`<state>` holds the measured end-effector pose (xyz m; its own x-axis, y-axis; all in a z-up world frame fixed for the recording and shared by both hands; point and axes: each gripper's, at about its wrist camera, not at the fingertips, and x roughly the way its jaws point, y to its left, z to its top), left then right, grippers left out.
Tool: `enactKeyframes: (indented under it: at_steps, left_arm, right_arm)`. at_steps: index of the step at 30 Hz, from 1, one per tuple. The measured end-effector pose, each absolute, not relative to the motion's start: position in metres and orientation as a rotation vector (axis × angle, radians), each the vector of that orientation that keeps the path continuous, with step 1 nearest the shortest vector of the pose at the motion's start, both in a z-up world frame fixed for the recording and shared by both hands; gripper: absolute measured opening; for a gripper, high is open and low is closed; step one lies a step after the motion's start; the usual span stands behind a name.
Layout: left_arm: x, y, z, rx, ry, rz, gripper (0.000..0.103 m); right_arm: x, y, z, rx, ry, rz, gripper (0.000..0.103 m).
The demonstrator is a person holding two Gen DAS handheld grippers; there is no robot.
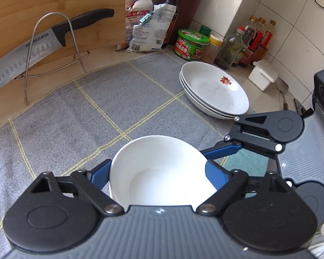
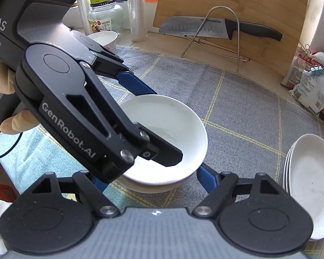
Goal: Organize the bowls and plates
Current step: 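Lower the bowl into the other bowl and open the left gripper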
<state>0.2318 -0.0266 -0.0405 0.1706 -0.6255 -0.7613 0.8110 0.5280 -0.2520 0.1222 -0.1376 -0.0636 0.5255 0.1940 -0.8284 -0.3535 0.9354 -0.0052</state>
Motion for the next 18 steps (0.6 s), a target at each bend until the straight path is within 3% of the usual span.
enactKeyframes:
  at_steps: [4, 8, 18]
  left_arm:
    - [0.232, -0.025, -0.040, 0.235, 0.936, -1.030, 0.090]
    - [0.235, -0.023, -0.037, 0.222, 0.921, -1.037, 0.091]
    - [0.233, -0.006, -0.026, 0.261, 0.846, -0.965, 0.091]
  right_arm:
    - [0.122, -0.137, -0.064, -0.178, 0.963, 0.332, 0.087]
    - [0.120, -0.137, -0.063, -0.197, 0.944, 0.317, 0.097]
    - [0.110, -0.144, -0.045, -0.157, 0.896, 0.321, 0.101]
